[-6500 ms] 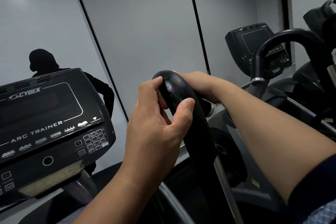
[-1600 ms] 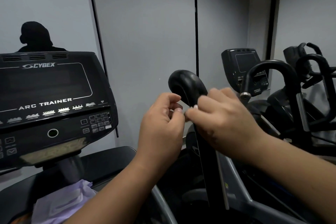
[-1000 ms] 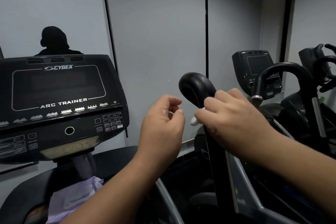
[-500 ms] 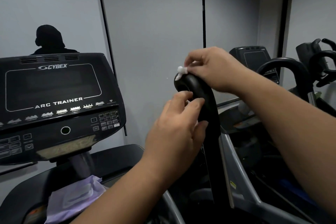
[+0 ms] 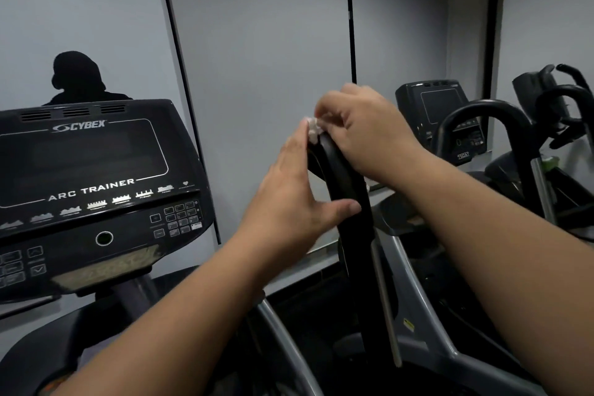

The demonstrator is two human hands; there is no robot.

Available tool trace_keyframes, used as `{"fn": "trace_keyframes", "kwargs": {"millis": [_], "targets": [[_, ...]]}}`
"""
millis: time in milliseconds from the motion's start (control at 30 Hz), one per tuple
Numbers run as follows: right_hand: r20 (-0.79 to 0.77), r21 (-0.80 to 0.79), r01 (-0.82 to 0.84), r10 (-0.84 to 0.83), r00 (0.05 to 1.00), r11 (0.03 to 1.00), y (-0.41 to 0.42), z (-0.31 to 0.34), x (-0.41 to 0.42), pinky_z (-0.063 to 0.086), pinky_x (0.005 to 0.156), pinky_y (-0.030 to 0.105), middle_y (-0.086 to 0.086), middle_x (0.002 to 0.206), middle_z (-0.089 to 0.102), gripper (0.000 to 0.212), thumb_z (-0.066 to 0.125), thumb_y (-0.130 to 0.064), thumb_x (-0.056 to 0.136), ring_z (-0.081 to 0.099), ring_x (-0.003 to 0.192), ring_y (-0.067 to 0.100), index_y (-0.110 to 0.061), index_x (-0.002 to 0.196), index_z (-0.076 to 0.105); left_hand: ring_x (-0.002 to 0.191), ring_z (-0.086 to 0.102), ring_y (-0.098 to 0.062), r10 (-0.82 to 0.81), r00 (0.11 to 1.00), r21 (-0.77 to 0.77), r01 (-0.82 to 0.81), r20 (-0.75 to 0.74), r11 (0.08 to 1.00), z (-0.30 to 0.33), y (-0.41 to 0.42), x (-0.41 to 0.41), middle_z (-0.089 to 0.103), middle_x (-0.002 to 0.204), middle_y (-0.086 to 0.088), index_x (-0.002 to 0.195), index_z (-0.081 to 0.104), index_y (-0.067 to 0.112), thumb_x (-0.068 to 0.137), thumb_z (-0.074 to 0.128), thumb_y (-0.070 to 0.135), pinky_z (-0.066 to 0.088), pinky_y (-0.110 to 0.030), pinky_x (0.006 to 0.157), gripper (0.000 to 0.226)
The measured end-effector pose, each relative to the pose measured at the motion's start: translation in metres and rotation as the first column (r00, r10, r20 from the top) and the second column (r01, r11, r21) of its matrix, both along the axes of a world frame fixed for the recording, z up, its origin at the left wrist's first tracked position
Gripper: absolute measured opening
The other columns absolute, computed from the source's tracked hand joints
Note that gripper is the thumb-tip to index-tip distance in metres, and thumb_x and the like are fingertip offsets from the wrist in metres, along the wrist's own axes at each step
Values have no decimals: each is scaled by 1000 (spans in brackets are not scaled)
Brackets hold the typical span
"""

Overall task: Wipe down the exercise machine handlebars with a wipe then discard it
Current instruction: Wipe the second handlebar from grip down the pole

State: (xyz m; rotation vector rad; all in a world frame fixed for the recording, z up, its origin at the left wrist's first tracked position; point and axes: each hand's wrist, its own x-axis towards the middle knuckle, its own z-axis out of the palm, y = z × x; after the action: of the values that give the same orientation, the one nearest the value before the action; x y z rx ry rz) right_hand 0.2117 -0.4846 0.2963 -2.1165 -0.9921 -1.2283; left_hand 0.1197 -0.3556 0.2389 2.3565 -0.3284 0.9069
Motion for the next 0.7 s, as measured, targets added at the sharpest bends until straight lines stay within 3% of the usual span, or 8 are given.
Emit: {"fn": "trace_keyframes", "kwargs": {"millis": [100, 200, 333, 467, 600, 700], "targets": [[-74, 129, -90, 100, 992, 988, -3, -8, 7, 49, 80, 42, -1, 90, 57, 10, 58, -27, 97, 56, 91, 23, -22, 94, 65, 142, 27, 7, -94, 995, -28, 93, -40, 995, 10, 5, -1, 31, 156, 19, 159, 18, 26, 77, 84, 24, 22, -12, 115, 105], [45, 199, -127, 121, 992, 972, -20, -46, -11, 46, 72, 44, 3, 84, 55, 8, 61, -17, 96, 53, 81, 24, -11, 94, 66, 135, 30, 11, -67, 996, 14, 68, -64, 998, 17, 9, -5, 36, 157, 13, 157, 30, 25, 87, 59, 3, 22, -14, 117, 79], [137, 135, -136, 117, 984, 981, -41, -110, -42, 42, 66, 46, 8, 79, 53, 10, 59, -6, 93, 49, 74, 29, -5, 94, 70, 146, 29, 0, -39, 999, 119, 40, -11, 992, 18, 10, 0, 33, 160, 12, 147, 50, 31, 91, 52, 1, 22, -14, 117, 64], [195, -53, -71, 80, 977, 996, -51, -152, -50, 41, 60, 46, 8, 78, 53, 5, 63, -2, 85, 47, 69, 30, -6, 86, 65, 146, 35, -16, -76, 991, 203, 52, 112, 978, 3, 7, 1, 41, 157, 4, 137, 62, 28, 93, 57, 16, 32, -38, 120, 45], [157, 80, -109, 95, 983, 991, -47, -130, -49, 44, 67, 47, 8, 87, 59, 24, 61, -4, 86, 52, 75, 31, -8, 109, 61, 147, 33, -26, -51, 984, 304, -4, 173, 953, -10, 5, 3, 40, 158, -3, 133, 65, 24, 89, 57, 22, 34, -42, 118, 45], [121, 137, -95, 79, 990, 986, -41, -114, -48, 43, 67, 48, 7, 82, 57, 10, 61, -3, 87, 50, 74, 30, -5, 96, 65, 148, 31, -28, -36, 981, 292, -22, 191, 956, -13, 3, 4, 39, 159, -4, 135, 64, 24, 89, 55, 20, 32, -41, 118, 47]]}}
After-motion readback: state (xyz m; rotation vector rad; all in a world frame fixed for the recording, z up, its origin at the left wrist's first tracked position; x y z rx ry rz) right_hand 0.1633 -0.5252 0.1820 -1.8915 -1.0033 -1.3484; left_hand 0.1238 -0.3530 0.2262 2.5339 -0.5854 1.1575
